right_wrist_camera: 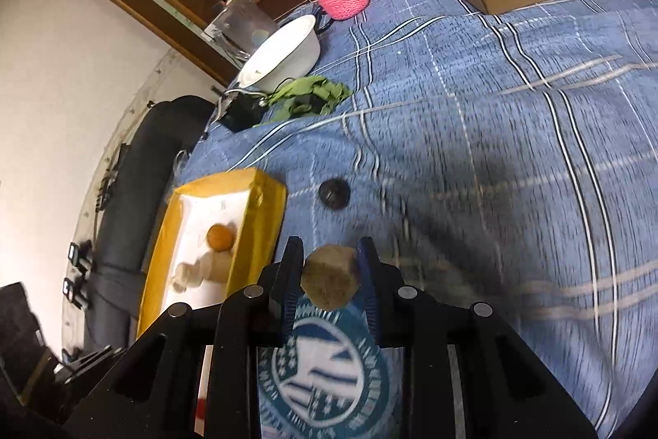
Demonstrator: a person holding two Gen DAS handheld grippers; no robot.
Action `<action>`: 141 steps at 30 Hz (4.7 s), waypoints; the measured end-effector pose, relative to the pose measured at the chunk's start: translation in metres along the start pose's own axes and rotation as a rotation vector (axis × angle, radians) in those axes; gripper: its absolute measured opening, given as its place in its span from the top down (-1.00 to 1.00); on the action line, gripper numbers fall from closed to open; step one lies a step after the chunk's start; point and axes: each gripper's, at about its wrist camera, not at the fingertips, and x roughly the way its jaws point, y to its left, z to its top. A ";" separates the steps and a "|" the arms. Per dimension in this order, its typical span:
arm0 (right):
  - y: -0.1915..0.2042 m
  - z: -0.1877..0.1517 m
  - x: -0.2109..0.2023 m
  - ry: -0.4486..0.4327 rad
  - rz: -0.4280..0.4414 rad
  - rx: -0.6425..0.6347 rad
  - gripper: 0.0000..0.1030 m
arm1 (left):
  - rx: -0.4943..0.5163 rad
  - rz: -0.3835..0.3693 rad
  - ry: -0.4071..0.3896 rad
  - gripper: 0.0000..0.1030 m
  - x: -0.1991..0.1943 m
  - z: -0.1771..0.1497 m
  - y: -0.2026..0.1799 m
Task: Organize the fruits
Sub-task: 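Carry the tangerine and beige cube into the tray and open both grippers, then move both grippers toward the dark round balls on the tablecloth, then grasp a dark ball with the left gripper while the right gripper grasps the other dark ball, then carry both dark balls into the tray and open both grippers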
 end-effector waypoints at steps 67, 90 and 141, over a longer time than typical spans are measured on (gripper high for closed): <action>0.056 -0.063 -0.036 0.060 0.036 -0.129 0.20 | 0.062 0.097 -0.116 -0.30 -0.040 -0.057 0.030; -0.029 0.024 0.011 0.047 0.086 0.011 0.21 | 0.090 0.104 0.097 -0.04 0.063 0.024 -0.039; 0.030 0.023 0.054 0.124 -0.072 -0.032 0.63 | -0.205 -0.022 -0.003 0.54 -0.016 0.004 0.120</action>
